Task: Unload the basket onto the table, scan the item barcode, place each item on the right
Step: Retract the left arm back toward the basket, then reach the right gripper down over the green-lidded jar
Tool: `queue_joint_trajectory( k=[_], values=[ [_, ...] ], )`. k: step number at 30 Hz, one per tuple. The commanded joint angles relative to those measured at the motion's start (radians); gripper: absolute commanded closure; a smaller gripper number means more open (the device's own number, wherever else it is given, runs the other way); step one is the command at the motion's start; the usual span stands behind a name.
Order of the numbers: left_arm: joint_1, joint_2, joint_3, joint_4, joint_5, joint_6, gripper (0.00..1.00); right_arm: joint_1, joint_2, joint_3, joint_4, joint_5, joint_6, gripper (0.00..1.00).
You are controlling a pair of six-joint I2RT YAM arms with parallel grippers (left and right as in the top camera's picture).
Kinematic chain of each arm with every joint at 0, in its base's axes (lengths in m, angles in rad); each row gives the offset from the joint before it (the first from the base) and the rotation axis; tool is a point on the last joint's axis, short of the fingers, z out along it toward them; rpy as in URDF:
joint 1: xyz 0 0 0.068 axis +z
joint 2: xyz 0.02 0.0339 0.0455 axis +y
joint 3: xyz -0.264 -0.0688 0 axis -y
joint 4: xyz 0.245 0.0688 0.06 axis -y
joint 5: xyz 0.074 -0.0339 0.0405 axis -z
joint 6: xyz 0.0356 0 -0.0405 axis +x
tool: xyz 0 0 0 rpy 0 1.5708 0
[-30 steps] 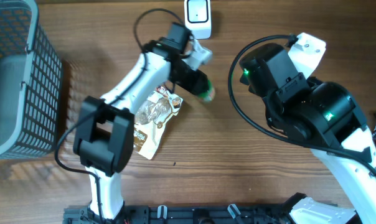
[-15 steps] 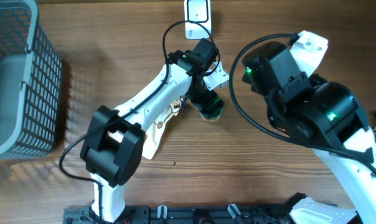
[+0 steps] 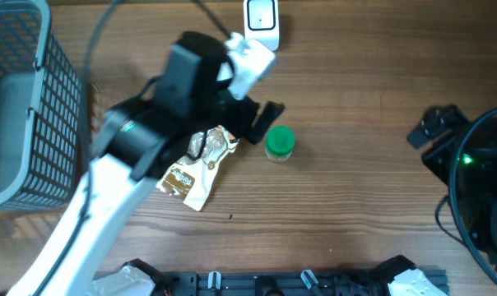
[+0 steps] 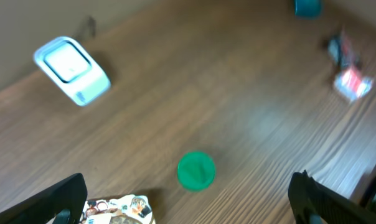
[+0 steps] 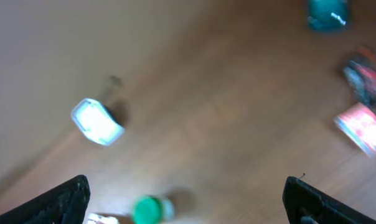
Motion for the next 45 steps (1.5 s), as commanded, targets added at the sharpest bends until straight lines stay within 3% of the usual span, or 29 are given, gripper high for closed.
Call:
queue_joint_trajectory(
  k=[1, 3, 8, 12, 15, 18, 20, 23, 24, 26, 30, 33, 36, 38, 41, 45],
  values=[
    [0.044, -0.051, -0.004, 0.01, -0.055, -0.278, 0.0, -0.072, 0.023, -0.004, -0.035, -0.07, 0.096, 0.0],
    [0.052, -0.029, -0.005, 0.001, -0.065, -0.395, 0.0, -0.103, 0.02, -0.004, -0.035, -0.091, 0.092, 0.0],
    [0.051, 0.092, -0.005, -0.043, -0.168, -0.819, 0.0, -0.138, 0.018, -0.004, -0.035, -0.115, 0.073, 0.0],
    [0.028, 0.191, -0.005, -0.056, 0.01, -0.824, 0.0, -0.138, 0.018, -0.004, -0.035, -0.115, 0.036, 0.0],
    [-0.009, 0.211, -0.005, -0.06, 0.01, -0.824, 0.0, -0.138, 0.018, -0.004, -0.035, -0.138, 0.02, 0.0],
    [-0.068, 0.199, -0.005, -0.093, -0.124, -0.889, 0.0, -0.138, 0.018, -0.004, -0.035, -0.154, 0.021, 0.0],
    [-0.102, 0.183, -0.005, -0.187, -0.335, -1.046, 0.0, -0.138, 0.018, -0.003, -0.035, -0.219, 0.072, 0.0],
    [-0.109, 0.152, -0.005, -0.333, -0.547, -1.284, 0.0, -0.137, 0.04, -0.004, -0.035, -0.339, 0.064, 0.0],
    [-0.106, 0.145, -0.005, -0.352, -0.574, -1.313, 0.0, -0.137, 0.051, -0.004, -0.035, -0.348, 0.05, 0.0],
    [-0.087, 0.117, -0.005, -0.37, -0.614, -1.313, 0.0, -0.137, 0.082, -0.004, -0.035, -0.403, -0.004, 0.0],
    [-0.042, 0.087, -0.005, -0.354, -0.629, -1.173, 0.0, -0.137, 0.095, -0.004, -0.025, -0.545, -0.047, 0.0],
    [0.005, 0.068, -0.004, -0.322, -0.629, -1.117, 0.0, -0.137, 0.101, -0.012, 0.09, -0.548, -0.201, 0.0],
    [0.078, 0.043, -0.004, -0.282, -0.628, -0.972, 0.0, -0.137, 0.16, -0.017, 0.187, -0.673, -0.301, 0.0],
    [0.119, 0.023, -0.004, -0.248, -0.605, -0.837, 0.0, -0.137, 0.239, -0.017, 0.196, -0.682, -0.343, 0.0],
    [0.171, -0.016, -0.004, -0.225, -0.552, -0.636, 0.0, -0.114, 0.388, -0.017, 0.243, -0.682, -0.563, 0.0],
    [0.222, -0.072, -0.004, -0.253, -0.547, -0.586, 0.0, -0.065, 0.615, -0.016, 0.282, -0.683, -0.779, 0.0]
  ],
)
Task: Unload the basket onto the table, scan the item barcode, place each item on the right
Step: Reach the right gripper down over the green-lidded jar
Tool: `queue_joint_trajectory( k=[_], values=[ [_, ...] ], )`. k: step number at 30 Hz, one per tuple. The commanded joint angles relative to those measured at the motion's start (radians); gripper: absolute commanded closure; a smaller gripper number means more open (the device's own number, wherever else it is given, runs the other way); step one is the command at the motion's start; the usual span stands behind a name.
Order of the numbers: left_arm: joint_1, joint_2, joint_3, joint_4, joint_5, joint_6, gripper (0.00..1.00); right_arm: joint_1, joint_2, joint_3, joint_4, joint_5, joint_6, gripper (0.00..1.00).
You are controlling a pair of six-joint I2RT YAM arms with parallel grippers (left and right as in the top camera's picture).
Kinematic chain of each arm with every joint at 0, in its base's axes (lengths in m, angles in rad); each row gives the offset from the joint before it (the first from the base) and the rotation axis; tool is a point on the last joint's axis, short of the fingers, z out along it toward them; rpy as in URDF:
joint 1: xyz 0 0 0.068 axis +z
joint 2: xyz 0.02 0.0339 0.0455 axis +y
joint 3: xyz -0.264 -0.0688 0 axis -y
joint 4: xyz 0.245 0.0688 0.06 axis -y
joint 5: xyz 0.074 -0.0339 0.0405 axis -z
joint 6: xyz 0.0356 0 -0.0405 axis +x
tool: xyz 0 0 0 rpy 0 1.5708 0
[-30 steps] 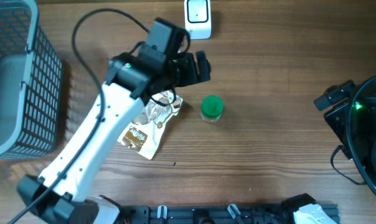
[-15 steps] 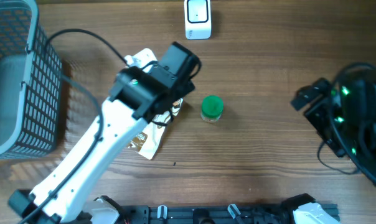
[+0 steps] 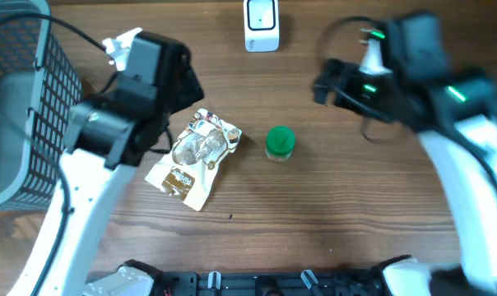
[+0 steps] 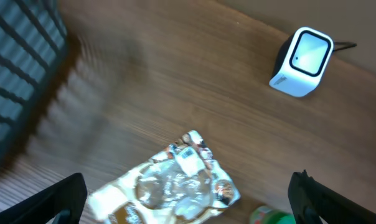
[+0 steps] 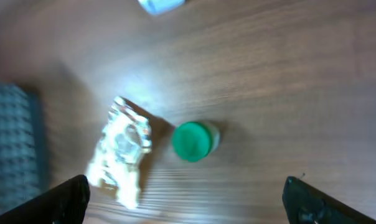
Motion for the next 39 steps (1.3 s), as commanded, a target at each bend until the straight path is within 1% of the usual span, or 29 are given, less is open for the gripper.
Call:
queue_joint_trajectory(
  k=[1, 4, 6, 9, 13, 14, 15, 17, 18, 19, 21, 23, 27, 29, 32, 36, 37, 39],
  values=[
    [0.042, -0.071, -0.002, -0.016, 0.02, 0.145, 0.0, 0.051, 0.188, -0.008, 0.002, -0.027, -0.289, 0.0],
    [0.045, -0.082, -0.002, -0.014, 0.019, 0.145, 0.0, 0.103, 0.326, -0.008, -0.003, 0.008, -0.451, 0.0],
    [0.045, -0.081, -0.002, -0.016, 0.019, 0.145, 0.0, 0.143, 0.393, -0.008, 0.005, 0.06, -0.478, 0.0],
    [0.045, -0.075, -0.002, -0.015, 0.019, 0.145, 0.0, 0.201, 0.46, -0.008, 0.028, 0.075, -0.567, 0.0],
    [0.045, -0.073, -0.002, -0.015, 0.019, 0.148, 0.0, 0.268, 0.533, -0.009, 0.055, 0.21, -0.671, 0.0],
    [0.045, -0.073, -0.002, -0.015, 0.019, 0.148, 0.0, 0.275, 0.546, -0.009, 0.059, 0.216, -0.705, 0.04],
    [0.045, -0.073, -0.002, -0.016, 0.019, 0.148, 0.0, 0.277, 0.564, -0.009, 0.071, 0.218, -0.776, 0.11],
    [0.045, -0.073, -0.002, -0.023, 0.019, 0.149, 0.0, 0.272, 0.587, -0.009, 0.08, 0.218, -0.849, 0.14],
    [0.045, -0.073, -0.002, -0.027, 0.019, 0.151, 0.0, 0.269, 0.597, -0.009, 0.079, 0.218, -0.847, 0.11],
    [0.045, -0.073, -0.002, -0.033, 0.018, 0.152, 0.0, 0.265, 0.602, -0.01, 0.08, 0.215, -0.842, 0.05],
    [0.045, -0.073, -0.002, -0.038, 0.018, 0.153, 0.0, 0.26, 0.612, -0.011, 0.071, 0.2, -0.835, 0.05],
    [0.045, -0.073, -0.002, -0.037, 0.009, 0.158, 0.0, 0.26, 0.612, -0.028, 0.067, 0.182, -0.817, 0.02],
    [0.045, -0.073, -0.002, -0.037, 0.006, 0.178, 0.0, 0.26, 0.612, -0.068, 0.061, 0.156, -0.816, 0.02],
    [0.045, -0.073, -0.002, -0.038, 0.006, 0.178, 0.0, 0.261, 0.612, -0.126, 0.087, 0.156, -0.791, 0.02],
    [0.045, -0.073, -0.002, -0.037, 0.006, 0.178, 0.0, 0.262, 0.612, -0.187, 0.134, 0.153, -0.791, 0.06],
    [0.045, -0.073, -0.002, -0.037, 0.006, 0.178, 0.0, 0.262, 0.612, -0.188, 0.156, 0.161, -0.79, 0.06],
    [0.045, -0.073, -0.002, -0.037, 0.006, 0.178, 0.0, 0.262, 0.612, -0.188, 0.161, 0.16, -0.784, 0.08],
    [0.045, -0.073, -0.002, -0.037, 0.006, 0.178, 0.0, 0.262, 0.612, -0.188, 0.179, 0.161, -0.769, 0.22]
  ],
)
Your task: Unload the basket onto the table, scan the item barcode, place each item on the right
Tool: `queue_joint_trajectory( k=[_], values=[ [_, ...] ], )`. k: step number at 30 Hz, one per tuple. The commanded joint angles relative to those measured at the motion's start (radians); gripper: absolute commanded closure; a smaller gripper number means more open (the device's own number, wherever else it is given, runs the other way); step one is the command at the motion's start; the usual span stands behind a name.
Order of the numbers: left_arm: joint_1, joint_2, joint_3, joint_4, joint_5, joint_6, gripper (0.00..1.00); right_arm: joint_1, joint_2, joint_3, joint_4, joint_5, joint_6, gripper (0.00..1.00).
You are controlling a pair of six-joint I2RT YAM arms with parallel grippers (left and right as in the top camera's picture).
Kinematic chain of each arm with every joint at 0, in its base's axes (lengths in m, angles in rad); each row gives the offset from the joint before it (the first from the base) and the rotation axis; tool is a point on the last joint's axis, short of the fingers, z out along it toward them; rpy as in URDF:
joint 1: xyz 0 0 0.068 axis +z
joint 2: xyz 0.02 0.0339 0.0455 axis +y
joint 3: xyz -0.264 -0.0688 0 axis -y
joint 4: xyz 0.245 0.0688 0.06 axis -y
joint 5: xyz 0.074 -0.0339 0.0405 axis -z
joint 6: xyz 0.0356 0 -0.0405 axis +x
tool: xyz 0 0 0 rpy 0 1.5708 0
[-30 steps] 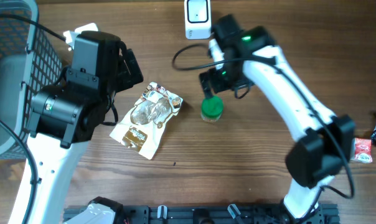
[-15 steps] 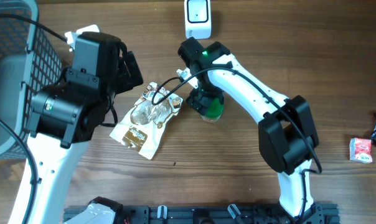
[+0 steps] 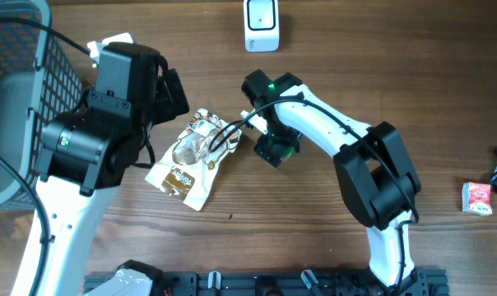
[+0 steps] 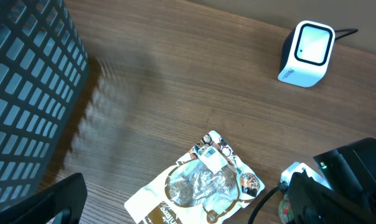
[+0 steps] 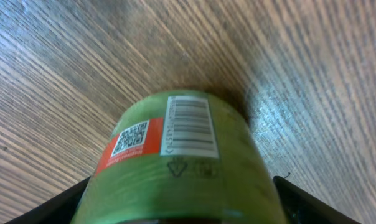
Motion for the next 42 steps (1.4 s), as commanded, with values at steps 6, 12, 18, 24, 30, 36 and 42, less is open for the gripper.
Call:
queue_joint_trajectory(
  k=[6, 12, 18, 24, 30, 36, 42],
  values=[
    [0.007, 0.005, -0.002, 0.001, -0.003, 0.023, 0.0, 0.0, 0.011, 0.002, 0.021, -0.008, 0.123, 0.39],
    [0.007, 0.005, -0.002, 0.01, -0.003, 0.023, 0.0, 0.0, 0.011, 0.006, 0.013, 0.048, 0.599, 0.34],
    [0.007, 0.006, -0.002, 0.026, -0.002, 0.023, 0.0, -0.002, 0.011, 0.006, -0.005, -0.042, 1.489, 0.33],
    [0.007, 0.006, -0.002, 0.022, -0.002, 0.023, 0.0, -0.002, 0.011, 0.006, 0.109, -0.182, 1.815, 0.0],
    [0.007, 0.006, -0.002, 0.023, -0.003, 0.023, 0.0, -0.002, -0.096, 0.015, 0.063, -0.087, 1.751, 0.0],
    [0.007, 0.006, -0.002, 0.023, -0.002, 0.023, 0.0, -0.001, -0.33, 0.017, -0.045, -0.023, 1.667, 0.0],
    [0.007, 0.006, -0.002, 0.022, 0.016, 0.019, 0.0, -0.001, -0.405, 0.016, -0.024, -0.069, 0.848, 0.0]
  ],
)
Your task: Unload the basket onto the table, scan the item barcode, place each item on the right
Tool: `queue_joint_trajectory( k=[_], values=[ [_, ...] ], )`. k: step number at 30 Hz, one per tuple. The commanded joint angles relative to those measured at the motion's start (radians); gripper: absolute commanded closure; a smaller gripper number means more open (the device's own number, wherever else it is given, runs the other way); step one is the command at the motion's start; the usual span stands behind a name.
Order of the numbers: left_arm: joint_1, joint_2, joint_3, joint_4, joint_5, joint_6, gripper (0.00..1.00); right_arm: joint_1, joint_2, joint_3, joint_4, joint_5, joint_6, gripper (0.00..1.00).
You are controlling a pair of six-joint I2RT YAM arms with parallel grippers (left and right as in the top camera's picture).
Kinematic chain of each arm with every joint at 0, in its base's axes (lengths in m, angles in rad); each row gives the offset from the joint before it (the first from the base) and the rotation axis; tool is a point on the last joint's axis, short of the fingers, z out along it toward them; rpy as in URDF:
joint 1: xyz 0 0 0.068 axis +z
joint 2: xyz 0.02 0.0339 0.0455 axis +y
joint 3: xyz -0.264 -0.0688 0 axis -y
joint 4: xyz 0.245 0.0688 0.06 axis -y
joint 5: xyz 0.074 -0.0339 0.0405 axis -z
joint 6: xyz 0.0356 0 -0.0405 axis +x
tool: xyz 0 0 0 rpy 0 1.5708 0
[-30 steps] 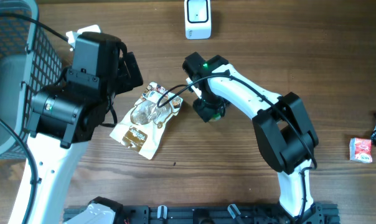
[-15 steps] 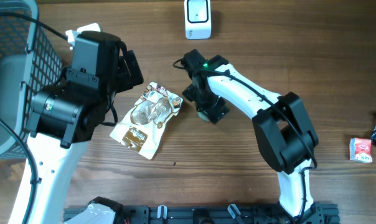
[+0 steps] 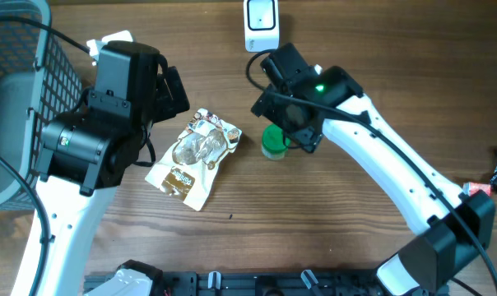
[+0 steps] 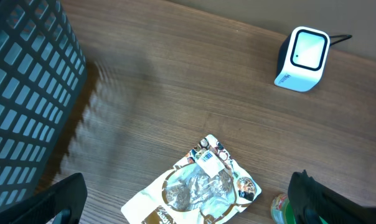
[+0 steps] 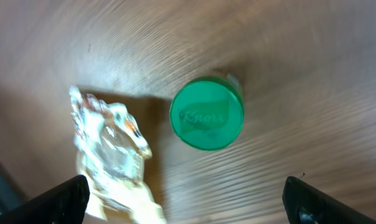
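A small jar with a green lid (image 3: 273,141) stands upright mid-table, its lid (image 5: 206,113) facing the right wrist camera. My right gripper (image 5: 185,190) hangs open above it, holding nothing. The white barcode scanner (image 3: 261,20) sits at the far edge, also seen as the scanner (image 4: 302,51) in the left wrist view. A silver and brown snack pouch (image 3: 191,156) lies flat to the left of the jar. My left gripper (image 4: 188,186) is open and empty, high over the pouch (image 4: 200,190), with the jar (image 4: 280,208) at the lower right.
A dark mesh basket (image 3: 22,99) fills the left side, close to the left arm. A red packet (image 3: 477,190) and a dark item lie at the right edge. The scanner's cable runs off the far edge.
My right gripper was low, close against the jar's barcode side; now it is higher, looking down on the lid. The jar stands about where it was. The left arm has hardly moved.
First my left arm hovered over the pouch and jar while the right arm stayed at the far right. Then the left arm was back by the basket and the right arm over the table. Then the right gripper was low at the jar, and now above it.
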Motion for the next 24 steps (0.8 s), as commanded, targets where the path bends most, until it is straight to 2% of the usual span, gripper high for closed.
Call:
queue_joint_trajectory(
  k=[1, 4, 6, 9, 14, 18, 22, 24],
  values=[
    [0.007, 0.006, -0.002, 0.002, 0.027, 0.019, 0.0, -0.001, 0.019, 0.01, -0.012, -0.009, -0.712, 0.0],
    [0.007, 0.006, -0.002, 0.003, 0.032, 0.019, 0.0, -0.002, 0.038, 0.01, 0.003, -0.01, -1.044, 0.0],
    [0.007, 0.006, -0.002, 0.005, 0.032, 0.019, 0.0, -0.002, 0.069, 0.01, 0.081, -0.09, -1.288, 0.0],
    [0.007, 0.006, -0.002, 0.003, 0.032, 0.019, 0.0, -0.002, 0.119, 0.01, 0.108, -0.24, -1.416, 0.0],
    [0.007, 0.006, -0.002, 0.003, 0.032, 0.019, 0.0, -0.002, 0.242, 0.01, 0.071, -0.26, -1.505, 0.0],
    [0.007, 0.006, -0.002, 0.002, 0.032, 0.019, 0.0, -0.003, 0.364, 0.01, 0.053, -0.191, -1.53, 0.01],
    [0.007, 0.006, -0.002, 0.003, 0.032, 0.019, 0.0, -0.002, 0.45, 0.01, 0.052, -0.174, -1.546, 0.06],
    [0.007, 0.006, -0.002, 0.003, 0.032, 0.019, 0.0, -0.002, 0.46, 0.01, 0.053, -0.14, -1.544, 0.15]
  ],
)
